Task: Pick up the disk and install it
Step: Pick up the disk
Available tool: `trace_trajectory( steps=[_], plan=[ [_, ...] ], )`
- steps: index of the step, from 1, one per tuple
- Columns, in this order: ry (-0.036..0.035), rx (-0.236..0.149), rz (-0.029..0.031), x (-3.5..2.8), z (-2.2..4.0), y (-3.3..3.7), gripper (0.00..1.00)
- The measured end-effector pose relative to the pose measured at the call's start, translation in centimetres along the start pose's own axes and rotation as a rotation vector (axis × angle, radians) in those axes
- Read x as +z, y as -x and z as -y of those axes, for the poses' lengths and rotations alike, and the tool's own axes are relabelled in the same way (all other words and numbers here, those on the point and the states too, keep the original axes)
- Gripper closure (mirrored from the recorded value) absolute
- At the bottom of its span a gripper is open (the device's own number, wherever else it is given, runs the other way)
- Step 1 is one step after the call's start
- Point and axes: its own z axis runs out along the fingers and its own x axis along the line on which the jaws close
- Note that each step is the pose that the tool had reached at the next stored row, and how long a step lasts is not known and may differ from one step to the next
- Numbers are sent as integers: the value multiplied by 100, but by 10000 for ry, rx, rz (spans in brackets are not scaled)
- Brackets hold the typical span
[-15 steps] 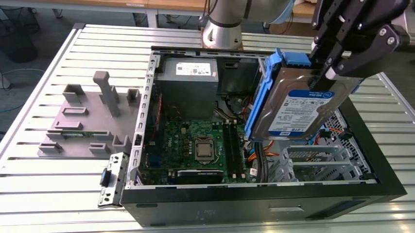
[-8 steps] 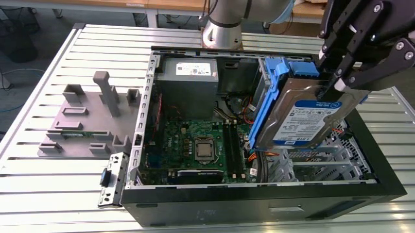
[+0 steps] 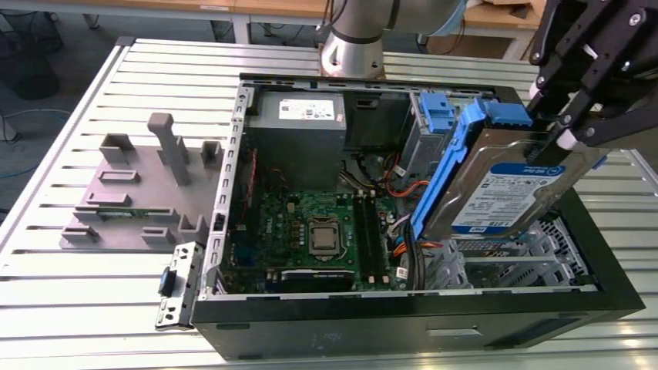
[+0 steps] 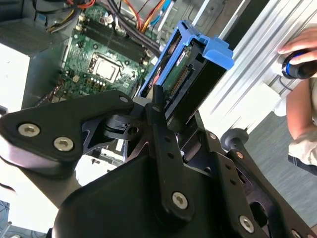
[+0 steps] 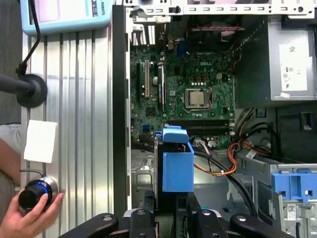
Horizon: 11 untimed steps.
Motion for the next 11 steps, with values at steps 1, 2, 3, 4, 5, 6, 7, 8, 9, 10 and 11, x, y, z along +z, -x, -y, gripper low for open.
trace_trajectory(
  steps=[1, 2, 3, 4, 5, 6, 7, 8, 9, 10, 11],
  plan=[
    [2, 0, 4, -2, 36, 0, 65],
    [4, 0, 8, -4, 69, 0, 65],
    [6, 0, 11, -5, 104, 0, 65],
    [9, 0, 15, -7, 139, -1, 65],
    [10, -1, 17, -9, 173, -1, 65],
    [13, 0, 19, -10, 207, -1, 65],
    [15, 0, 21, -11, 243, -2, 65],
    [18, 0, 21, -13, 277, -2, 65],
    [20, -1, 22, -15, 310, -2, 65],
    [22, -1, 21, -16, 345, -2, 65],
    [24, -1, 22, -18, 378, -2, 65]
  ],
)
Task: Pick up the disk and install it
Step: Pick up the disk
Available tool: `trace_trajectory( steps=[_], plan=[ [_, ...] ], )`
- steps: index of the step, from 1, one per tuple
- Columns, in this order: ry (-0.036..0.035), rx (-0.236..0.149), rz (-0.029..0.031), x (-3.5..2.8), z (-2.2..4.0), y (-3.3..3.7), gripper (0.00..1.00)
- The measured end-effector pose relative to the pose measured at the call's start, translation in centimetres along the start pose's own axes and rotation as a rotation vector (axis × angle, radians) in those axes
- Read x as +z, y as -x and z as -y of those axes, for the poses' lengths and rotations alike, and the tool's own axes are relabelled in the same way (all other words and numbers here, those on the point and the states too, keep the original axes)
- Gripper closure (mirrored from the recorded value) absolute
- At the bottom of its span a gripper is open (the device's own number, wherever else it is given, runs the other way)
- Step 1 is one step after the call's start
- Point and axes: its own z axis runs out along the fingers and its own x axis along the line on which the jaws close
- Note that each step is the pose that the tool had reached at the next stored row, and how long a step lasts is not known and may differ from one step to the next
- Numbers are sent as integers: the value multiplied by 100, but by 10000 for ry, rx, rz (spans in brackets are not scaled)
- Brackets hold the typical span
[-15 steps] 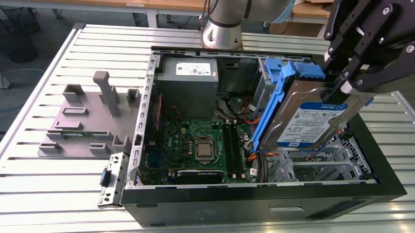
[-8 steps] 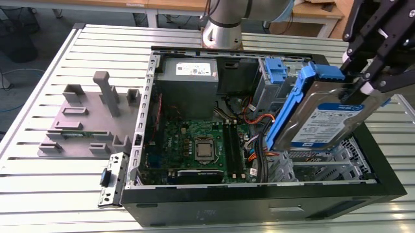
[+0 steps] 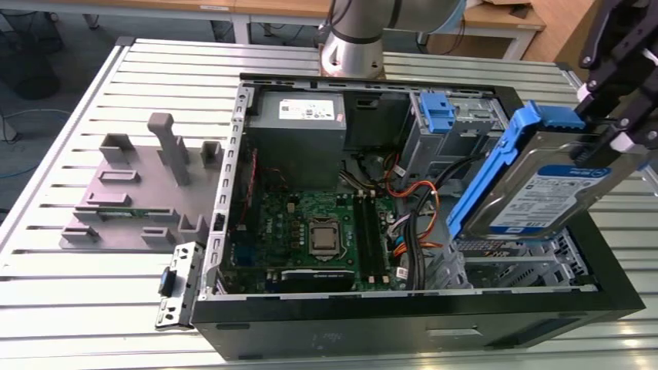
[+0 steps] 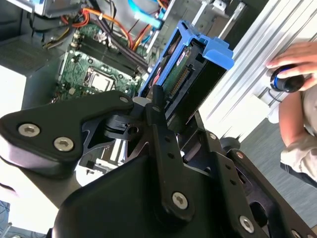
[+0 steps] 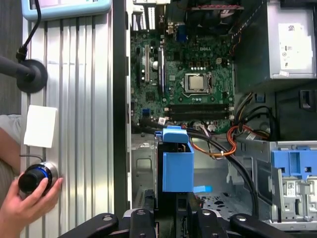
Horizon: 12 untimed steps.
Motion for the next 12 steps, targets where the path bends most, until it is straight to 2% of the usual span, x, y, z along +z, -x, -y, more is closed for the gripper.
trace_trajectory(
  steps=[3, 7, 9, 12],
  plan=[
    [4, 0, -1, -5, 92, 1, 65],
    [6, 0, -1, -9, 174, 3, 65],
    [6, 0, -1, -10, 196, 4, 65],
    [6, 1, 0, -9, 197, 4, 65]
  ],
)
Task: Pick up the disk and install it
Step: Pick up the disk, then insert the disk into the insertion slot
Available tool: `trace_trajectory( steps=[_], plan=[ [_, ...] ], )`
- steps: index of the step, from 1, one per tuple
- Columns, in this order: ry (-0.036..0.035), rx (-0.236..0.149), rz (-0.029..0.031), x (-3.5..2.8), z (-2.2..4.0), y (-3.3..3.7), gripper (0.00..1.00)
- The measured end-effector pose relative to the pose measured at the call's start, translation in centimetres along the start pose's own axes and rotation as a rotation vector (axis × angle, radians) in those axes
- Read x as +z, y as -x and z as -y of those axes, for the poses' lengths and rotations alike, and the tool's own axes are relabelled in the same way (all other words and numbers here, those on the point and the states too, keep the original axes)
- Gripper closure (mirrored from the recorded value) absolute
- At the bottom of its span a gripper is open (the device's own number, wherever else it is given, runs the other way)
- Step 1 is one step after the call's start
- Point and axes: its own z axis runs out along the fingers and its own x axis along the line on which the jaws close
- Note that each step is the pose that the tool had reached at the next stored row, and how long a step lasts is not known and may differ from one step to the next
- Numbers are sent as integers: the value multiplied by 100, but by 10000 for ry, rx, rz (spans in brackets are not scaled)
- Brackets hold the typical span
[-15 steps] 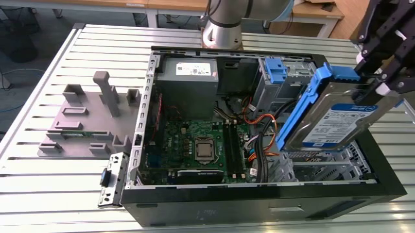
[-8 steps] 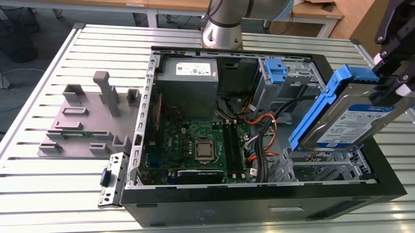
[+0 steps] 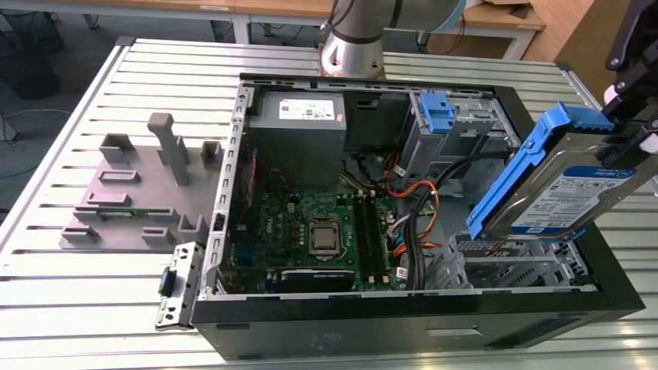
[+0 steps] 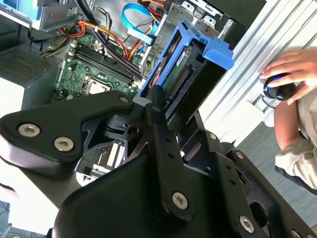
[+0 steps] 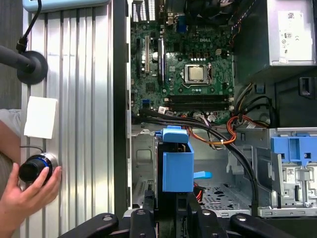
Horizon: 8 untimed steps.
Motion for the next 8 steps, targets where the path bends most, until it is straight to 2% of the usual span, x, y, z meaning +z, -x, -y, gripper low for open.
trace_trajectory(
  steps=[2, 3, 6, 7, 8],
  plan=[
    [0, -1, 1, 0, 1, 0, 65],
    [0, -3, 36, 2, 1, -1, 65],
    [8, -14, 254, 20, 3, -6, 65],
    [10, -17, 306, 30, 6, -10, 65],
    [10, -19, 333, 40, 11, -15, 65]
  ],
)
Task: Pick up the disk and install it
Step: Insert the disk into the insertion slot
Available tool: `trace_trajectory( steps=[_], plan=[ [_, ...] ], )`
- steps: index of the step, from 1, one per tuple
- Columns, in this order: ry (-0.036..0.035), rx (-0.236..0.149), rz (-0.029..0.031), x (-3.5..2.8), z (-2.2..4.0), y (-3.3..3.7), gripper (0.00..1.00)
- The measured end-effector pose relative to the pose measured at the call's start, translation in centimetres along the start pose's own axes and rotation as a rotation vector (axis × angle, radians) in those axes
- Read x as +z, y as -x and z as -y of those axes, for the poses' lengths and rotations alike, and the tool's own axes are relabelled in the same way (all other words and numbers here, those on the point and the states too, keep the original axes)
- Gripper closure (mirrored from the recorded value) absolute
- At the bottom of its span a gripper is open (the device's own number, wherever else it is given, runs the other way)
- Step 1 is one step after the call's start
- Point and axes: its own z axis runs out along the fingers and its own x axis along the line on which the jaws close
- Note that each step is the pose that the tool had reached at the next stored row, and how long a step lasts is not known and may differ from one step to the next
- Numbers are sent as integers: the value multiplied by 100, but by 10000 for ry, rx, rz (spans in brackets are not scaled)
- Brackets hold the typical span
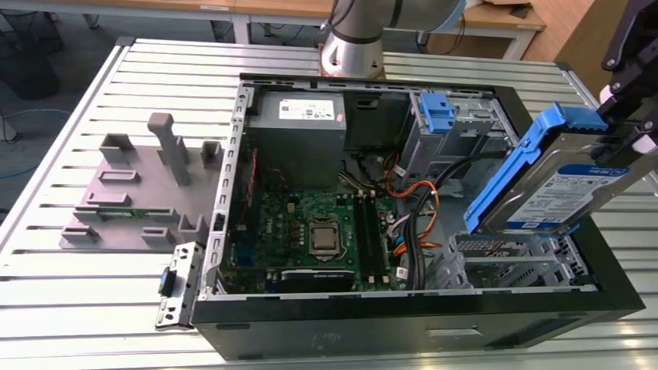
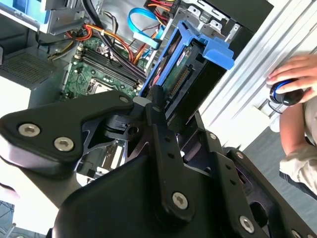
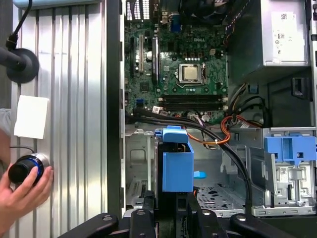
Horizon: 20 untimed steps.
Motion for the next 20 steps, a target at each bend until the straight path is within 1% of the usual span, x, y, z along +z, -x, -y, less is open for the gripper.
trace_trajectory(
  steps=[3, 8, 14, 17, 20],
  plan=[
    [1, 1, 10, 31, 22, -18, 65],
    [1, 1, 18, 115, 48, -34, 65],
    [1, 0, 19, 217, 56, -42, 65],
    [1, 1, 20, 246, 58, -43, 65],
    [1, 0, 21, 287, 60, -45, 65]
  ],
)
